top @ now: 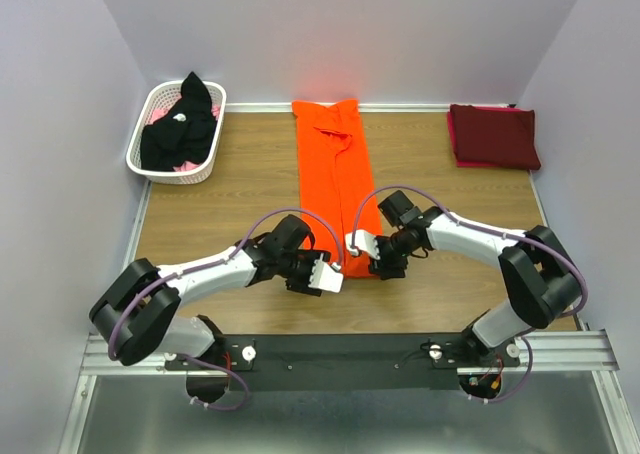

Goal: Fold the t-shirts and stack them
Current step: Grab the bottom of the folded rectangular tshirt with both arms

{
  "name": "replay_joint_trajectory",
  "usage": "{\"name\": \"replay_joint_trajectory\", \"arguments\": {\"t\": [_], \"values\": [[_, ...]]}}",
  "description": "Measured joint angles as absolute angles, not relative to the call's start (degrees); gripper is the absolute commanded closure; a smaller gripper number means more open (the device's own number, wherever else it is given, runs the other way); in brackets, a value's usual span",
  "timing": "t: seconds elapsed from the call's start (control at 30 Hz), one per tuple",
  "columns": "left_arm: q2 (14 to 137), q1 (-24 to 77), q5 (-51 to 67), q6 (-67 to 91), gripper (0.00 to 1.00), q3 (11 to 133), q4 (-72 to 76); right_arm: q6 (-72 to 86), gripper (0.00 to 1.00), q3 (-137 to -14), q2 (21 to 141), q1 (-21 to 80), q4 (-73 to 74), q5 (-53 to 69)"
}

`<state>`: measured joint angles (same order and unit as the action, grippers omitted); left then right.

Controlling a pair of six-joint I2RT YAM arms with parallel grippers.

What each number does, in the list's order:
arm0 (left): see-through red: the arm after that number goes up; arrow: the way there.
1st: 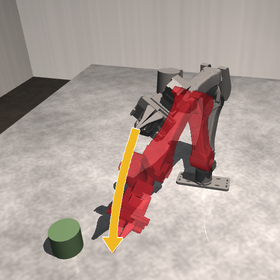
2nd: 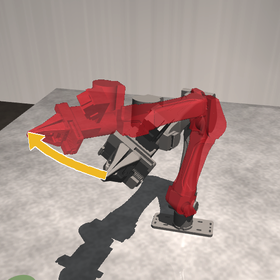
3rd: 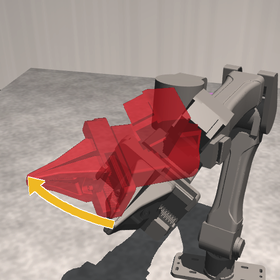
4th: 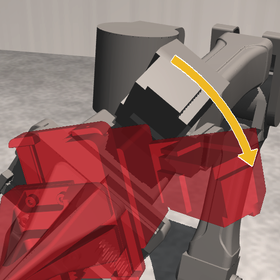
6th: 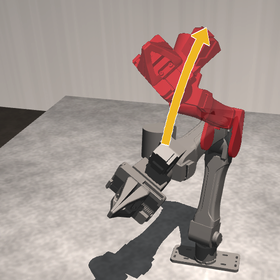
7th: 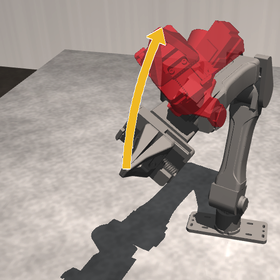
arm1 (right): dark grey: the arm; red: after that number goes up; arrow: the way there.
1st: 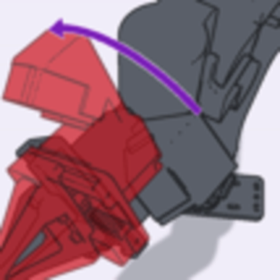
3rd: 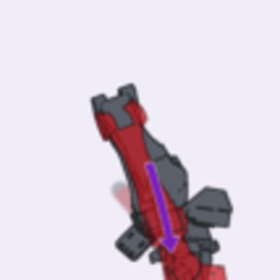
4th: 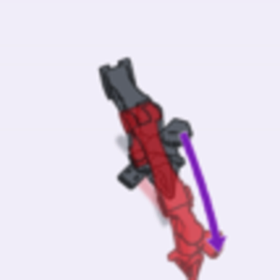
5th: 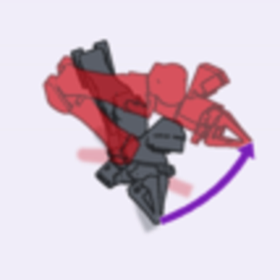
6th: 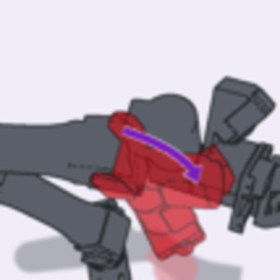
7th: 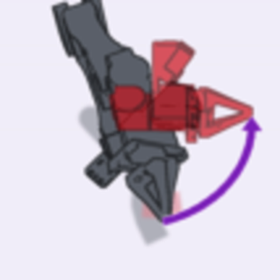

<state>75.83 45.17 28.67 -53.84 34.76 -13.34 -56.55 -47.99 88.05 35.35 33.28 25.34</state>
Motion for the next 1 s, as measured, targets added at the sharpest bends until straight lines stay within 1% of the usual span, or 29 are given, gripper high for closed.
{"name": "replay_joint_trajectory", "arguments": {"t": [0.1,0.17,0.2,0.27,0.3,0.33,0.43,0.47,0.5,0.53,0.63,0.67,0.73,0.77,0.83,0.9,1.0], "values": [[76.77,45.52,27.09,-53.01,0.38,34.61,-12.36,-56.4,0.43,-47.64,88.97,35.53,31.7,24.67],[77.38,45.52,25.93,-52.42,0.44,34.37,-11.73,-56.34,0.43,-47.4,88.99,35.59,30.89,24.45],[77.6,45.54,25.87,-52.4,0.44,34.37,-11.66,-56.12,0.43,-47.2,88.97,35.7,30.39,24.36],[78.35,45.65,25.08,-52.14,0.53,34.35,-11.62,-55.81,0.44,-47.0,88.97,35.94,29.74,24.16],[78.87,45.8,24.84,-52.07,0.57,34.37,-11.66,-55.57,0.46,-46.85,88.95,36.16,29.32,24.01],[79.26,45.93,24.47,-51.9,0.63,34.65,-11.68,-55.44,0.47,-46.76,88.92,36.36,29.04,23.88],[80.31,46.28,23.73,-52.01,0.71,35.29,-11.62,-54.85,0.55,-46.48,88.86,36.93,27.86,23.81],[80.75,46.37,23.55,-51.96,0.73,35.57,-11.64,-54.78,0.57,-46.41,88.86,37.1,27.66,23.81],[81.08,46.44,23.38,-52.03,0.76,35.81,-11.6,-54.5,0.63,-46.3,88.86,37.3,27.24,23.81],[81.28,46.48,23.29,-52.01,0.79,35.97,-11.57,-54.35,0.66,-46.24,88.86,37.47,26.85,23.79],[81.8,46.63,23.09,-52.03,0.83,36.25,-11.38,-53.82,0.74,-45.89,88.82,37.95,25.63,23.73],[81.89,46.63,23.07,-52.1,0.85,36.27,-11.33,-53.63,0.78,-45.74,88.71,38.11,25.21,23.55],[81.97,46.63,23.07,-52.16,0.87,36.29,-11.29,-53.49,0.83,-45.25,88.33,38.33,24.43,23.33],[82.0,46.63,23.07,-52.23,0.9,36.32,-11.27,-53.39,0.91,-44.73,87.99,38.44,23.77,23.24],[82.0,46.63,23.07,-52.29,0.93,36.32,-11.27,-52.75,0.99,-43.75,87.2,38.85,22.7,22.7],[81.97,46.63,23.07,-52.49,1.0,36.32,-11.27,-52.34,1.0,-43.29,86.76,39.2,21.98,21.96],[81.8,46.63,22.81,-52.73,1.0,36.32,-11.42,-51.62,0.99,-42.74,86.15,39.48,21.37,21.37]]}}
